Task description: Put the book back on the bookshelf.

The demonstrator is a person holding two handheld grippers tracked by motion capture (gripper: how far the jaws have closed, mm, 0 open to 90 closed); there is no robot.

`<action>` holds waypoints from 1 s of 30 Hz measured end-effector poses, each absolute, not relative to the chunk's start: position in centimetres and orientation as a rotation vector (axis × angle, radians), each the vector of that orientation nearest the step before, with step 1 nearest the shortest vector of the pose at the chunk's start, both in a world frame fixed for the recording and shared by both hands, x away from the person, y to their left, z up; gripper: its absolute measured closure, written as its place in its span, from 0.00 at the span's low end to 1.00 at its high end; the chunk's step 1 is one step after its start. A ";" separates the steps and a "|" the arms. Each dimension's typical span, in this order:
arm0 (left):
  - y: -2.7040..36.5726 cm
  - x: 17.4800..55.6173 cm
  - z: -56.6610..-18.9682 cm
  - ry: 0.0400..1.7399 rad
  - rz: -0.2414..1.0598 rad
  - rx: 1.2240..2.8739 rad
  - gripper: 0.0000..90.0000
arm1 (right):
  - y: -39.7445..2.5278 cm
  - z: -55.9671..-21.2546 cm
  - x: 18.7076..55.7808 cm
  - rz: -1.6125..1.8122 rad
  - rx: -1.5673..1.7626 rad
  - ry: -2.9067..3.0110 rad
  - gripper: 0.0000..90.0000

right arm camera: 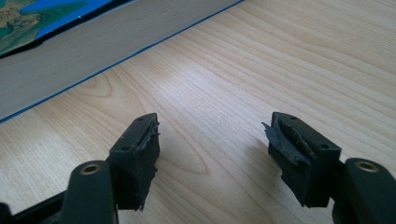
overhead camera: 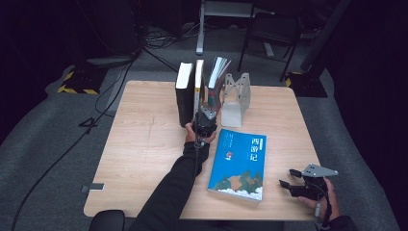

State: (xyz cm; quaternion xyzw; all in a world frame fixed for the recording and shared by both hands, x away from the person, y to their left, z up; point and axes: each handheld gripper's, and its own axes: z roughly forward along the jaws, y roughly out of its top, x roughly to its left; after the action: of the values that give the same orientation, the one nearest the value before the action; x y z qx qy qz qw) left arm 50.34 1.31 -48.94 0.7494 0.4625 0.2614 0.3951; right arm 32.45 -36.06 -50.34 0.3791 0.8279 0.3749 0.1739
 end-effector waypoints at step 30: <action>2.7 47.4 -46.8 1.026 0.722 2.022 0.61 | -36.1 -50.4 32.5 1.064 1.086 2.345 0.37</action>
State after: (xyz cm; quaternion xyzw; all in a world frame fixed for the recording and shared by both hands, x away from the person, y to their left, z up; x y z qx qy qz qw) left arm 47.40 2.71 -46.81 0.7888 0.4004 0.2818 0.3717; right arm 32.49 -36.06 -50.35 0.3828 0.8265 0.3750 0.1726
